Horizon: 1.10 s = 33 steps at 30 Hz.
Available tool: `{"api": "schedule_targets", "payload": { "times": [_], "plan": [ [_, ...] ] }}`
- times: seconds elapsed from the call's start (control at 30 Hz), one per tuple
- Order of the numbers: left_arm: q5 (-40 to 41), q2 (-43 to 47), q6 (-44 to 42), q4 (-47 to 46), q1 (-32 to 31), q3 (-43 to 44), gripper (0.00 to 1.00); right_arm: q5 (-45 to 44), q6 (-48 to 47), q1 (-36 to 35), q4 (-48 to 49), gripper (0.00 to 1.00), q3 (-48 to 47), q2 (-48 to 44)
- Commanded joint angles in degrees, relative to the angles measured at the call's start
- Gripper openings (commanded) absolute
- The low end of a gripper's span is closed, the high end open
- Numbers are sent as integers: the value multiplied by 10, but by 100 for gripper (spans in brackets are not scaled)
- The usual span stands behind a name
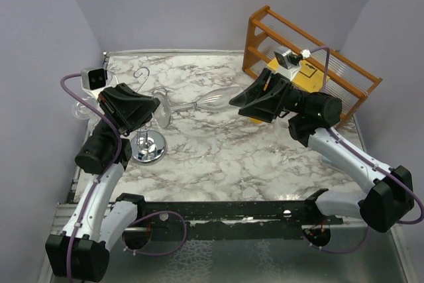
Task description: Take the wine glass off the wine glass rack
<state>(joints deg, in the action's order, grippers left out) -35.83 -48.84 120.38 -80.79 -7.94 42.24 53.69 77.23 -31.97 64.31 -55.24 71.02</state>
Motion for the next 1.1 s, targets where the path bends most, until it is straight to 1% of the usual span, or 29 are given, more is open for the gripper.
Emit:
{"api": "schedule_targets", "payload": {
  "times": [0.0,0.07,0.27,0.3,0.37,0.43,0.53,0.63,0.67,0.73,0.8,0.87,0.93,1.03,1.07],
  "plan": [
    [32,-5,117,-28,-1,-7,0,-5,30,-12,66,43,-17,-13],
    [38,-7,121,-32,-1,-12,0,-6,36,-14,76,37,-15,-17],
    [42,-6,114,-32,-1,-10,0,-23,44,-17,110,8,-2,-33],
    [40,-5,110,-29,-1,-8,0,-28,44,-18,114,5,0,-37],
    [35,1,96,-17,-1,-3,0,-38,39,-18,121,2,6,-46],
    [27,12,63,21,-1,1,8,-45,29,-18,120,1,11,-56],
    [18,42,10,91,-1,1,29,-56,-6,-17,88,1,19,-78],
    [13,69,-36,156,-1,-7,50,-77,-55,-17,27,1,32,-111],
    [14,74,-43,165,-2,-13,57,-82,-75,-18,4,1,36,-123],
    [19,80,-49,168,-1,-23,69,-91,-117,-18,-44,1,43,-149],
    [21,83,-58,169,-1,-32,77,-107,-162,-18,-99,1,50,-177],
    [19,88,-77,183,-1,-33,82,-134,-216,-18,-174,1,55,-217],
    [14,96,-107,220,-1,-27,84,-163,-280,-18,-274,1,49,-249],
    [3,111,-172,312,-1,-4,85,-230,-368,-17,-438,1,24,-284],
    [0,117,-203,362,-1,7,86,-261,-396,-18,-518,1,11,-293]
  ]
}}
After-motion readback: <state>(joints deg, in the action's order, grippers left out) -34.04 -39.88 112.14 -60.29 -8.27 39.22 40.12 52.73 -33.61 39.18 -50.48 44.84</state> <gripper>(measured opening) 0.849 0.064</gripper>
